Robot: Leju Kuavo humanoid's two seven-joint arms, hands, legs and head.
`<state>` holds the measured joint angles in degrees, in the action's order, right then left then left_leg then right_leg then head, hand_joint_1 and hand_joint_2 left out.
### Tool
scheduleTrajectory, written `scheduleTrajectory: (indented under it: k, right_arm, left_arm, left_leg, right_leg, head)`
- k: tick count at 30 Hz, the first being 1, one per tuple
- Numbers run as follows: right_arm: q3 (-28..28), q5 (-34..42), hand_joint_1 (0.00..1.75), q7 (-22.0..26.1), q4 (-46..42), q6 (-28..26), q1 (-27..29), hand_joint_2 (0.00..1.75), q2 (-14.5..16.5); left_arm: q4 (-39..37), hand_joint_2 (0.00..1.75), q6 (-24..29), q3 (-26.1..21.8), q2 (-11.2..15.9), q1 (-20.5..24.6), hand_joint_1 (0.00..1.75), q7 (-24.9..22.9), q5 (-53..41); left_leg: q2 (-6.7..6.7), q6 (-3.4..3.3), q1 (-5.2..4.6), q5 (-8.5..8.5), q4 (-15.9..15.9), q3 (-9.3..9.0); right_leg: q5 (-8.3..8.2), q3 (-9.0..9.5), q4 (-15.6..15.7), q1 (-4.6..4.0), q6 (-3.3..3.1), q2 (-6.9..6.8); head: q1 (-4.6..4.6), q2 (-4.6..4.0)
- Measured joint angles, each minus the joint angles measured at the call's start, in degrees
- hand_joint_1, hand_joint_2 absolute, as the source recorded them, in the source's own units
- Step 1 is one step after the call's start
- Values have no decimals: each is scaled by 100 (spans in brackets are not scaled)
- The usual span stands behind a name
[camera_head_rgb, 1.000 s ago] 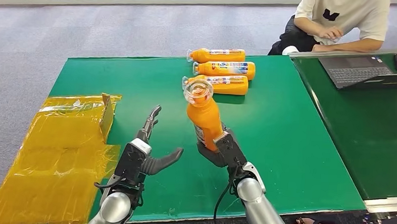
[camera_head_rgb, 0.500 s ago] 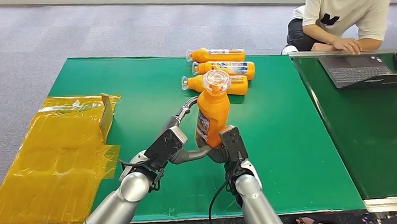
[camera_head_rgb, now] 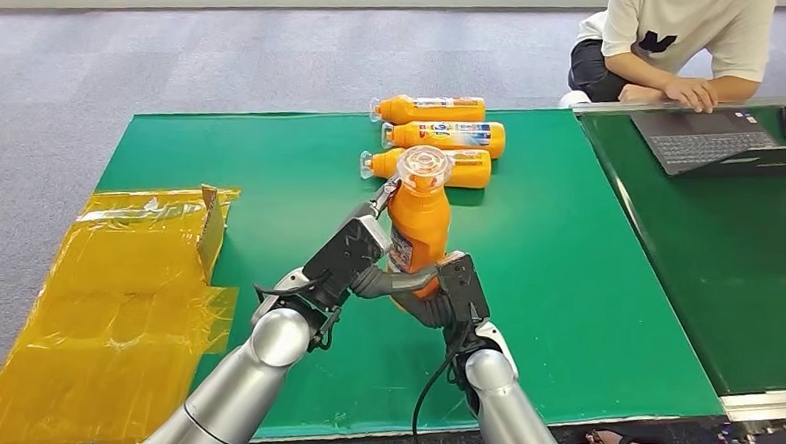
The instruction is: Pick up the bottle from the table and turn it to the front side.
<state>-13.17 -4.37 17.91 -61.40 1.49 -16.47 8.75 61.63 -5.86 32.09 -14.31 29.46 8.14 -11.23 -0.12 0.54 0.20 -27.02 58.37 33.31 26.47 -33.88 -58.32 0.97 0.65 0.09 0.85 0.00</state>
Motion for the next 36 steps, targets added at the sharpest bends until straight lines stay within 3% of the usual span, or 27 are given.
scheduleTrajectory:
  k: [16,22,30,36]
  right_arm:
    - [15,-90,175,-205,232,-242,-226,175,39]
    - [8,-27,175,-148,625,-268,-460,175,41]
    - [-38,-250,175,-101,1007,-736,-679,175,79]
    - [-43,-320,175,-45,1237,-858,-794,175,90]
  left_arm:
    - [-1016,175,133,52,-197,760,0,-275,312]
    - [-1487,175,-95,52,-297,1019,0,-415,576]
    - [-2128,175,-692,128,-357,1264,0,-827,2253]
    - [-2350,175,-702,309,-357,1358,0,-935,2656]
  left_leg:
    - [-1,3,0,3,-1,1]
    - [-2,1,0,5,0,2]
    - [-2,1,0,5,0,2]
    - [-3,2,0,6,0,2]
  right_leg:
    - [0,1,-2,0,0,-1]
    - [-1,2,-2,0,0,-3]
    - [-1,1,-3,-1,0,-3]
    - [-2,2,-4,0,0,-4]
  head:
    - [1,0]
    - [0,0]
    - [2,0]
    - [2,0]
